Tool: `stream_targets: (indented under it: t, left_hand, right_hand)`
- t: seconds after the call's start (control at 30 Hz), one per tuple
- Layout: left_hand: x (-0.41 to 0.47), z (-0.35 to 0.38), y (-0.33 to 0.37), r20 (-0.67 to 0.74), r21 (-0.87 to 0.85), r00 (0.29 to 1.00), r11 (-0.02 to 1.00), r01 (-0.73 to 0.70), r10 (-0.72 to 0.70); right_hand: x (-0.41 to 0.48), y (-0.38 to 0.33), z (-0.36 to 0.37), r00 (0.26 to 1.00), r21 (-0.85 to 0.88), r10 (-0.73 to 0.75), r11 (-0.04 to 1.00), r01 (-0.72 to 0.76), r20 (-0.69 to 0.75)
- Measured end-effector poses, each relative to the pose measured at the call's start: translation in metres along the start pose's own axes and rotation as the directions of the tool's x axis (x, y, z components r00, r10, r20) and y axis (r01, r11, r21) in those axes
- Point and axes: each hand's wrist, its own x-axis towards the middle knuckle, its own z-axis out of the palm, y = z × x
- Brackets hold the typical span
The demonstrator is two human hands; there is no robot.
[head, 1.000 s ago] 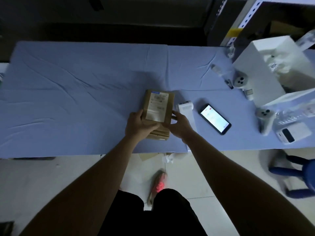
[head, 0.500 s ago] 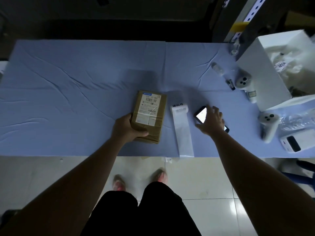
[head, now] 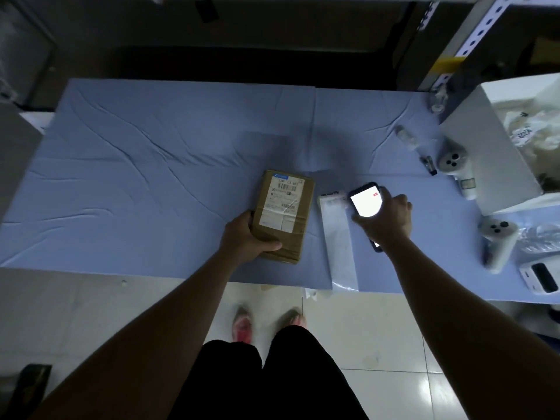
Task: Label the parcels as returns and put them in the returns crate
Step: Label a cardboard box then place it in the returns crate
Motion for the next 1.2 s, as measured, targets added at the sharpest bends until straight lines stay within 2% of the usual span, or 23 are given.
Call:
stream_targets:
  t: [0.13, 0.3, 0.57, 0.77, 0.93, 1.03, 1.2]
  left_hand:
    - [-0.002, 0.003, 0.002, -0.044, 0.046, 0.999, 0.999, 0.016, -0.014]
    - [-0.006, 0.010, 0.004, -0.087, 0.082, 0.996, 0.996, 0.017, -0.009]
    - [-0.020, 0.011, 0.017, -0.134, 0.086, 0.990, 0.996, -0.023, 0.034]
    - [-0.021, 0.015, 0.019, -0.151, 0.092, 0.987, 0.995, -0.038, 0.051]
    - [-0.019, 0.015, 0.020, -0.140, 0.111, 0.990, 0.994, -0.010, 0.026]
    - [-0.015, 0.012, 0.019, -0.107, 0.127, 0.994, 0.992, 0.014, 0.000]
    - [0.002, 0.002, 0.012, 0.027, 0.092, 0.999, 0.996, 0.021, -0.024]
  right_hand:
    - [-0.018, -0.037, -0.018, 0.993, 0.050, -0.118, 0.992, 0.119, -0.031]
    - [-0.045, -0.061, -0.028, 0.966, 0.015, -0.208, 0.978, 0.208, 0.153]
    - [-0.063, -0.042, -0.050, 0.971, -0.148, -0.129, 0.976, 0.160, 0.200]
    - [-0.071, -0.033, -0.060, 0.976, -0.183, -0.118, 0.971, 0.152, 0.182]
    - [-0.069, -0.028, -0.060, 0.984, -0.147, -0.095, 0.982, 0.117, 0.148]
    - [-0.065, -0.021, -0.053, 0.993, -0.099, -0.030, 0.994, 0.042, 0.116]
    - [-0.050, -0.005, -0.028, 0.993, 0.003, 0.100, 0.995, -0.100, 0.062]
